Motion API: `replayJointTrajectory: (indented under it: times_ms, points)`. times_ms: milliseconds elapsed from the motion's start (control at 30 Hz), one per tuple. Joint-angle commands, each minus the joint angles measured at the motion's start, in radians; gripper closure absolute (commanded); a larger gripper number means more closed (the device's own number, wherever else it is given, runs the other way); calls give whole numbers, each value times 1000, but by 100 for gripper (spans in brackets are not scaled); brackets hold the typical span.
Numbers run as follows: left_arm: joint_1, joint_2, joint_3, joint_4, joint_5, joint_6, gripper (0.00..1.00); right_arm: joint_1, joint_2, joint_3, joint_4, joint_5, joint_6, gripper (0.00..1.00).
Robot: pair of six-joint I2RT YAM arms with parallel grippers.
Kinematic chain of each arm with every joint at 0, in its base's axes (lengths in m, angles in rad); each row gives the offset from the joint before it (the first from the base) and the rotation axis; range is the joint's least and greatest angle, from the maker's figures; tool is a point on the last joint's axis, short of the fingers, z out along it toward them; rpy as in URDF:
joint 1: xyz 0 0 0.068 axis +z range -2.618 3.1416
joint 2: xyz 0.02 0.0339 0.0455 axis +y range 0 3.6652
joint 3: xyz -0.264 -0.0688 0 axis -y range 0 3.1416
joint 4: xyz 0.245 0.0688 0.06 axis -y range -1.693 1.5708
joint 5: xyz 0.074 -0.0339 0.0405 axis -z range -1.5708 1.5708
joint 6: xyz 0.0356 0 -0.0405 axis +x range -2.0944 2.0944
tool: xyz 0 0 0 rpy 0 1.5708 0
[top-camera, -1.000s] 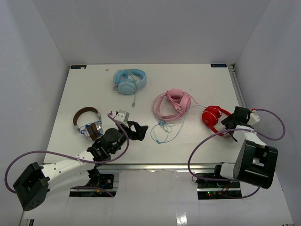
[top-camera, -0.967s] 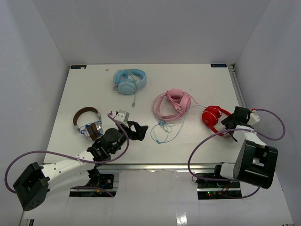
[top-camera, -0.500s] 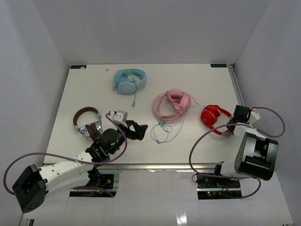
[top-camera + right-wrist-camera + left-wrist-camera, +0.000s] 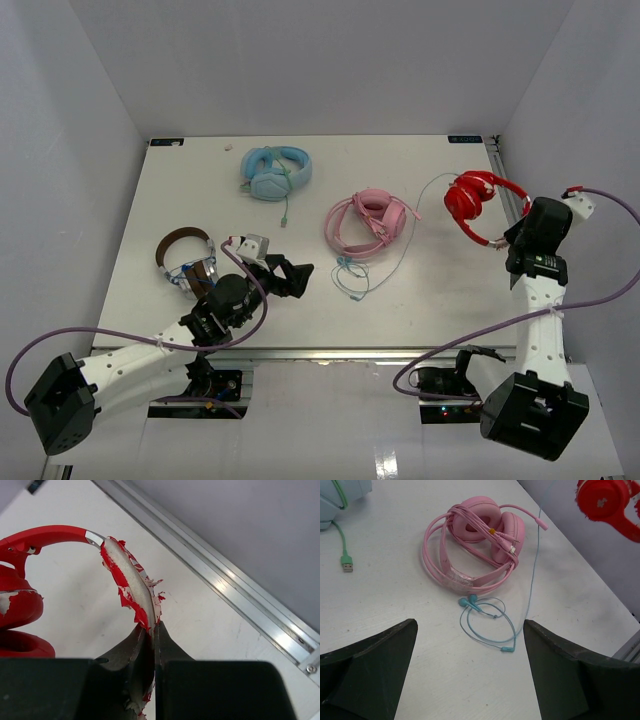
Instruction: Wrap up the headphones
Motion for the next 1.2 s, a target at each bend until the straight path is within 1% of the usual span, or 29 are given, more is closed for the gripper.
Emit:
replayJointTrajectory:
  times_ms: [0, 133, 200, 367, 500, 567, 767, 867, 933, 1033, 1100, 1167]
  points:
    - [-2, -25, -18, 6, 7, 3, 2, 14, -61, 77, 97, -241, -94, 92]
    - [-2, -33, -22, 17, 23, 3, 2, 52, -152, 46, 223, -488, -164, 92]
    - [-3, -39, -23, 17, 30, -1, 2, 74, -200, 10, 319, -605, -163, 92]
    - [-2, -73, -37, 23, 37, -3, 2, 119, -297, -70, 535, -776, -153, 92]
    - [-2, -95, -50, 31, 36, -1, 2, 140, -323, -97, 597, -867, -148, 92]
    - [-2, -99, -52, 32, 35, -1, 2, 157, -320, -96, 598, -889, -154, 92]
    - [-3, -85, -47, 35, 43, -1, 2, 177, -325, -95, 586, -891, -183, 92]
    - [-2, -90, -31, 3, 50, -28, 2, 183, -329, -101, 602, -944, -196, 92]
    - [-2, -110, -14, -8, 91, -63, 2, 188, -332, -128, 668, -1013, -184, 92]
    - [-2, -152, 47, -41, 190, -133, 2, 195, -311, -190, 821, -1141, -138, 92]
    - [-2, -168, 146, -108, 272, -157, 2, 197, -295, -207, 890, -1198, -77, 92]
    - [-4, -184, 208, -153, 296, -154, 2, 199, -288, -221, 964, -1260, -22, 92]
